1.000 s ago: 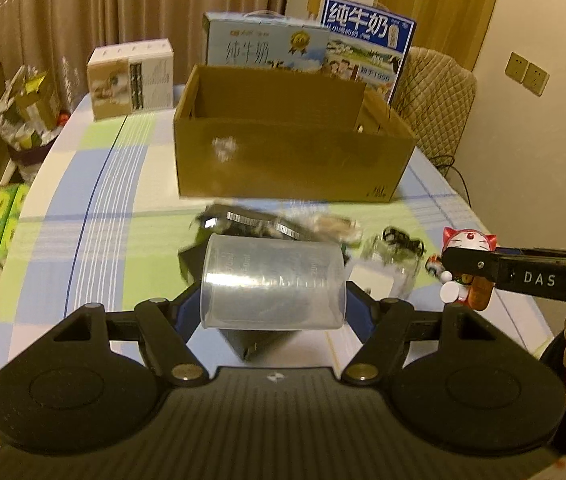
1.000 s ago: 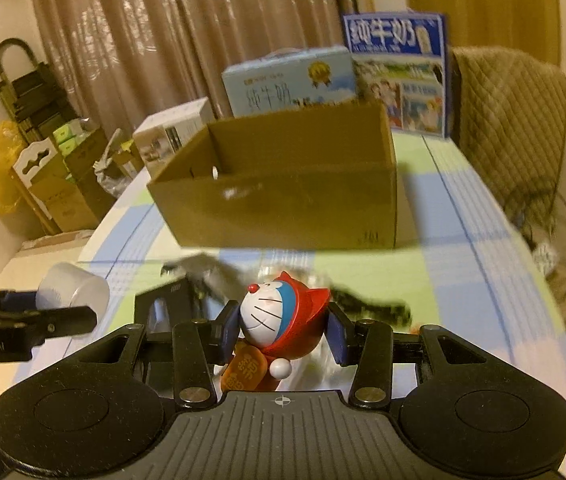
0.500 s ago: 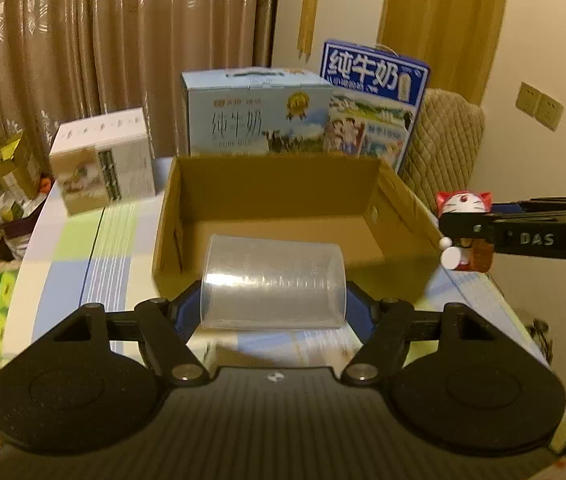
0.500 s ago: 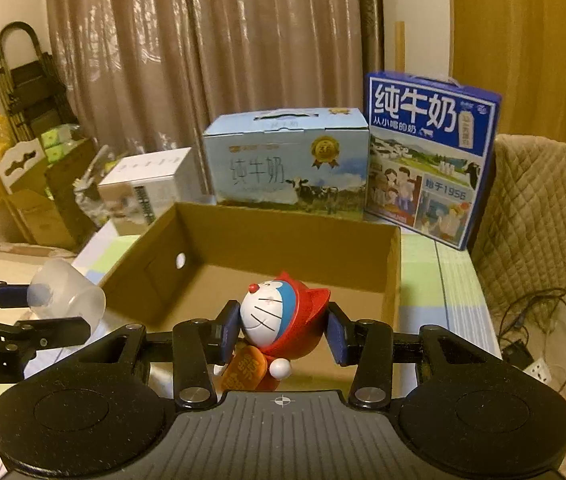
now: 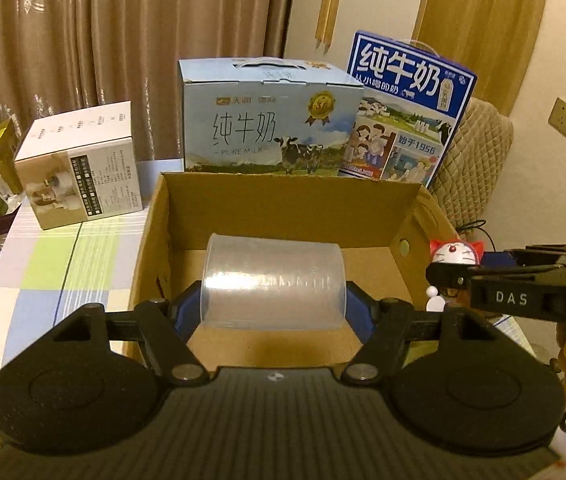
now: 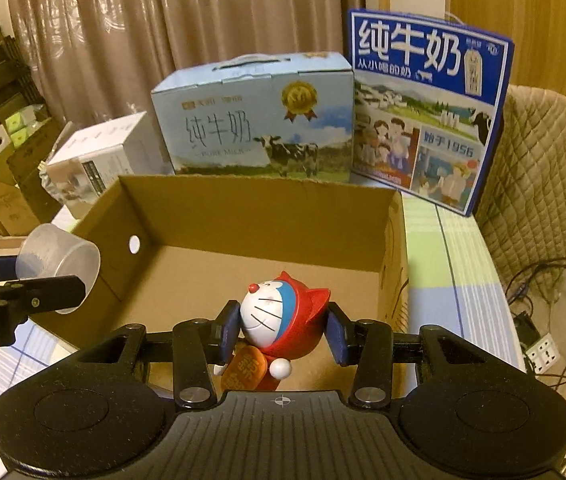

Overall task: Organize objects
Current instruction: 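Carry the cup with left tool while right tool carries the Doraemon figure over the cardboard box, then open left tool to drop the cup into the box while right tool releases the figure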

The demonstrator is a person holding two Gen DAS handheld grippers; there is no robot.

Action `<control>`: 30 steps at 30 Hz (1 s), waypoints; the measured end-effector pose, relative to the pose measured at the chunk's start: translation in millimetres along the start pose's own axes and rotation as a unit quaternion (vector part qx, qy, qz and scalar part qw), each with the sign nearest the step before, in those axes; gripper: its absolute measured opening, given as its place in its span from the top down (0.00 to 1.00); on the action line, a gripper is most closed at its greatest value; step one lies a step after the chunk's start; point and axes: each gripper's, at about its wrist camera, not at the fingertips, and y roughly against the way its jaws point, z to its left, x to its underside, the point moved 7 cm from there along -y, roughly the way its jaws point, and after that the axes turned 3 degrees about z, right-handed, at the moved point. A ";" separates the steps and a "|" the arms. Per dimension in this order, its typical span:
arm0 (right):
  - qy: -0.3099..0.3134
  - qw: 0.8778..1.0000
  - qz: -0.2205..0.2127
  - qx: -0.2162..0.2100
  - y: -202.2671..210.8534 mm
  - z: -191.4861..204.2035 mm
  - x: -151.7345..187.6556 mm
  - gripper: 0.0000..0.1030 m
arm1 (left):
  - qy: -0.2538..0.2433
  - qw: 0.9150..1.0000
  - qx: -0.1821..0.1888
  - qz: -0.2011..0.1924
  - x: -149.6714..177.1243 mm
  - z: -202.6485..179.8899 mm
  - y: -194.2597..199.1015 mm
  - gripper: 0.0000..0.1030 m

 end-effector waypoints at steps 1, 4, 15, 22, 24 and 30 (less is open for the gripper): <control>-0.002 1.000 0.001 0.001 -1.8 -1.3 1.0 0.60 | -0.001 1.000 0.001 0.001 -0.1 -0.8 -2.9 0.34; -0.006 1.000 0.004 0.002 -6.3 -6.0 3.2 0.60 | -0.002 1.000 0.005 0.005 0.1 -2.9 -11.6 0.34; -0.018 1.000 0.010 0.002 -11.9 -15.8 9.6 0.59 | 0.004 1.000 -0.004 0.004 2.4 1.2 -12.9 0.19; -0.020 1.000 -0.002 -0.016 -10.5 -12.6 7.0 0.58 | 0.009 1.000 -0.003 0.003 9.8 2.9 -3.9 0.19; -0.019 1.000 -0.018 -0.014 -4.5 -13.3 5.0 0.48 | 0.008 1.000 -0.004 0.002 12.1 3.2 -0.8 0.19; -0.018 0.998 -0.050 -0.015 23.7 -15.0 2.0 0.45 | 0.005 1.000 -0.010 -0.003 23.6 4.8 17.0 0.19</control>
